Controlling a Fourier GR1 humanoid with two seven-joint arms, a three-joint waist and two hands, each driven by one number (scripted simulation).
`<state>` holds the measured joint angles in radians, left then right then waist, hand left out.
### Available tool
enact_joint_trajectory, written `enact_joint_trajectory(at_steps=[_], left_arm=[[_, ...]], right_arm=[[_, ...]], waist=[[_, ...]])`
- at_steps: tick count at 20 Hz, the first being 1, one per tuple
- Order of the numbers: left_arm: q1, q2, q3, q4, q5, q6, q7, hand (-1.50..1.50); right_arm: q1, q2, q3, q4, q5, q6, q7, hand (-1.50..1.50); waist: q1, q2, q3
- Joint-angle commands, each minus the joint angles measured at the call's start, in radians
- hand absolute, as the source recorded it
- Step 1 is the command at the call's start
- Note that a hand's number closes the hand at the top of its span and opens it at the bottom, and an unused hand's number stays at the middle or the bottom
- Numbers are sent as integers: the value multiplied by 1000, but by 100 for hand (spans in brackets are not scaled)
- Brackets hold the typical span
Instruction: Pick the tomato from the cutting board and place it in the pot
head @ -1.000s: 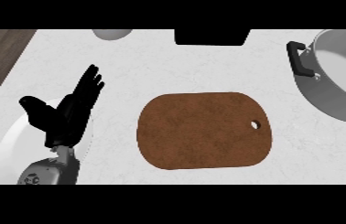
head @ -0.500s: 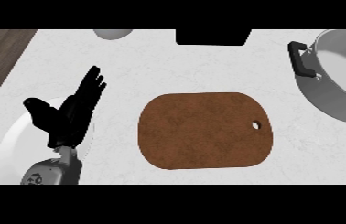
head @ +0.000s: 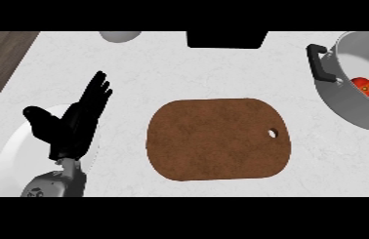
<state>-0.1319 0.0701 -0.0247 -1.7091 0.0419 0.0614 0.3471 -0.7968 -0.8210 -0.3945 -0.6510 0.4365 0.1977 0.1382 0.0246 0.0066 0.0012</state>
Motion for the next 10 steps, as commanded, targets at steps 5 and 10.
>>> enact_joint_trajectory(at_steps=[5, 10], left_arm=[[6, 24, 26, -1, 34, -34, 4, 0], [-30, 6, 26, -21, 7, 14, 39, 0]], right_arm=[[-64, 17, -175, 37, -119, -215, -121, -150], [-39, -67, -263, 108, -165, -267, -192, -150]], waist=[[-4, -1, 0], [-13, -1, 1]])
